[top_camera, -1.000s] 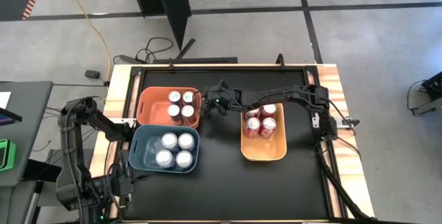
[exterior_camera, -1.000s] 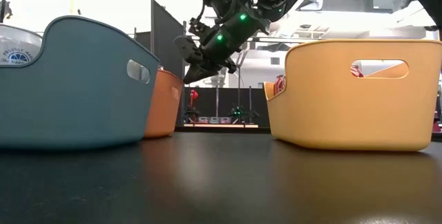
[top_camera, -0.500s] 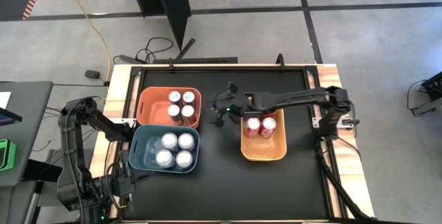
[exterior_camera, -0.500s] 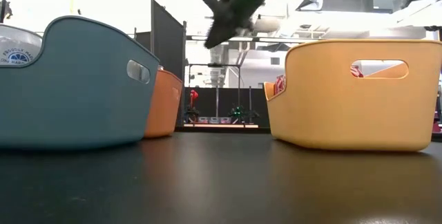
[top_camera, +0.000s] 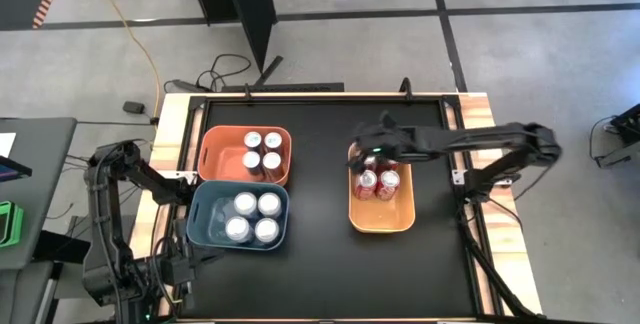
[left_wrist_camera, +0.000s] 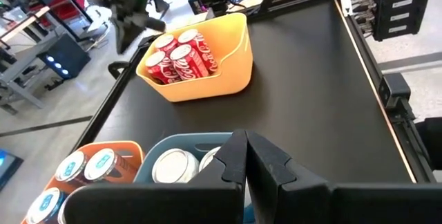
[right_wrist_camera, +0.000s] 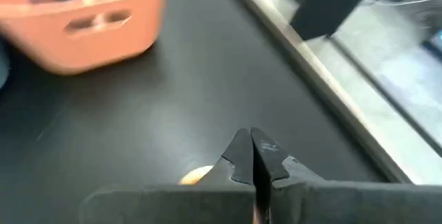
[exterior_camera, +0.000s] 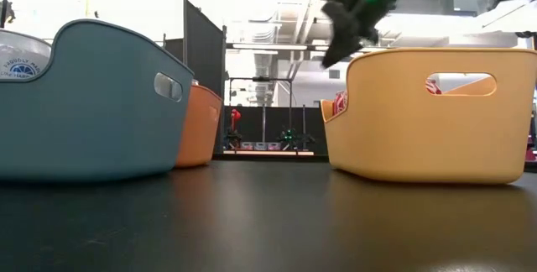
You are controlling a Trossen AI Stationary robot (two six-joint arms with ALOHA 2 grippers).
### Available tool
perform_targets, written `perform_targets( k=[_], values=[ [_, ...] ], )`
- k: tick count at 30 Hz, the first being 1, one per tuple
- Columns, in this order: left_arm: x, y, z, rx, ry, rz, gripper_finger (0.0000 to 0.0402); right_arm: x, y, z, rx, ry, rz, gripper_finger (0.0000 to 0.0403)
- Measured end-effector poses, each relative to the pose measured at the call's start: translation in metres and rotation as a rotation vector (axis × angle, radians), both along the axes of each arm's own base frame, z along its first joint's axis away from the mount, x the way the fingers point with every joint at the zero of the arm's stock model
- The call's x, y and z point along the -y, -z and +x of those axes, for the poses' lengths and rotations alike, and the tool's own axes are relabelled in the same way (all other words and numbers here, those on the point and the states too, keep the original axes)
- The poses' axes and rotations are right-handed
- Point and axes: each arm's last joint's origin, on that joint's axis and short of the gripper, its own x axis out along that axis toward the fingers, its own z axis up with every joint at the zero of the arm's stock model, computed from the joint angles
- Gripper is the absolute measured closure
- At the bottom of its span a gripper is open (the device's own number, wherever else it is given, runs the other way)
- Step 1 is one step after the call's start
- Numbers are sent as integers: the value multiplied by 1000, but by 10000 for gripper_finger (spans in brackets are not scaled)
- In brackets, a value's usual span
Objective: Sort soda cans
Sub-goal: Move the yellow bin to the bottom left of the table
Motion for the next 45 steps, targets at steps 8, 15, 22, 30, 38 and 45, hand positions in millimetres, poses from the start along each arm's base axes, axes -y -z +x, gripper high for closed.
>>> perform_targets(
  k=[8,15,22,30,38,45],
  values=[
    [0,0,1,12,3,20,401,10,12,-73,81,294,62,398],
    [-2,-1,6,19,-8,45,401,14,32,-104,75,564,64,399],
    [-4,-1,10,14,-18,65,401,12,38,-102,99,558,95,399],
    [-4,-1,11,16,-24,58,401,-24,5,-83,328,135,102,398],
    [-5,-1,13,22,-34,53,401,-88,1,-75,364,-309,244,376],
    [-17,18,32,28,-126,87,401,-142,-5,-90,199,-395,217,356]
  ],
)
